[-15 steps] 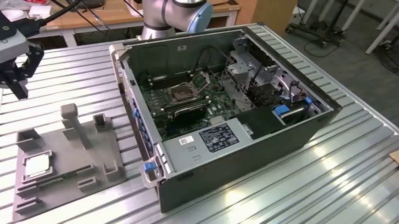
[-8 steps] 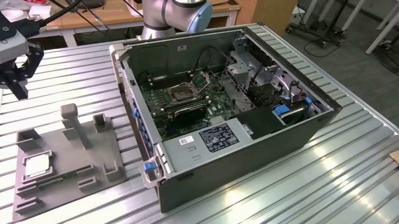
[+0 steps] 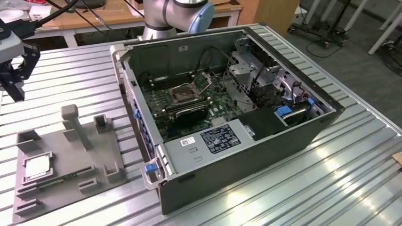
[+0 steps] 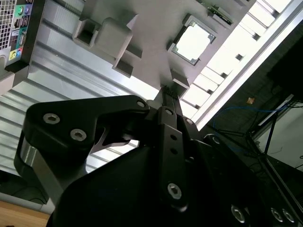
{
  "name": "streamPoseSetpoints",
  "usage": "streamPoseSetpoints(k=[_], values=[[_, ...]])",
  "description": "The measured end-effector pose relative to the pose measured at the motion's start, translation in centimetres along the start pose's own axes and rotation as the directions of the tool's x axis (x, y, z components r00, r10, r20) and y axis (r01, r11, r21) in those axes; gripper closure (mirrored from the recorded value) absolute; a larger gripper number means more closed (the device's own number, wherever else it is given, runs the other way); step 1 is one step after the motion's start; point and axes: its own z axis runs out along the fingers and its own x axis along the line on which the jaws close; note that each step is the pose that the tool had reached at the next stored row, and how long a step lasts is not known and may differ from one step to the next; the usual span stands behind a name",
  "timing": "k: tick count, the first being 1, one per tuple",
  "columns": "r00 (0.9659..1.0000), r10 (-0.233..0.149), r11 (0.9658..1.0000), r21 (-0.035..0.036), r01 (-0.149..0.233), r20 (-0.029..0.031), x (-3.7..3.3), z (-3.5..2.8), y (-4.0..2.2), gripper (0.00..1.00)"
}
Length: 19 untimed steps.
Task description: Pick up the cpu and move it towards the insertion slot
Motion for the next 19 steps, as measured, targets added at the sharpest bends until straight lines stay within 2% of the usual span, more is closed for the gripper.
streamPoseSetpoints(k=[5,12,19], values=[[1.0000,0.000,1.0000,0.0000,0.000,0.0017,0.48,0.03,0.01,0.90],[1.0000,0.000,1.0000,-0.0001,0.000,0.0020,0.53,0.04,0.01,0.90],[1.0000,0.000,1.0000,0.0001,0.000,0.0039,0.97,0.08,0.01,0.90]])
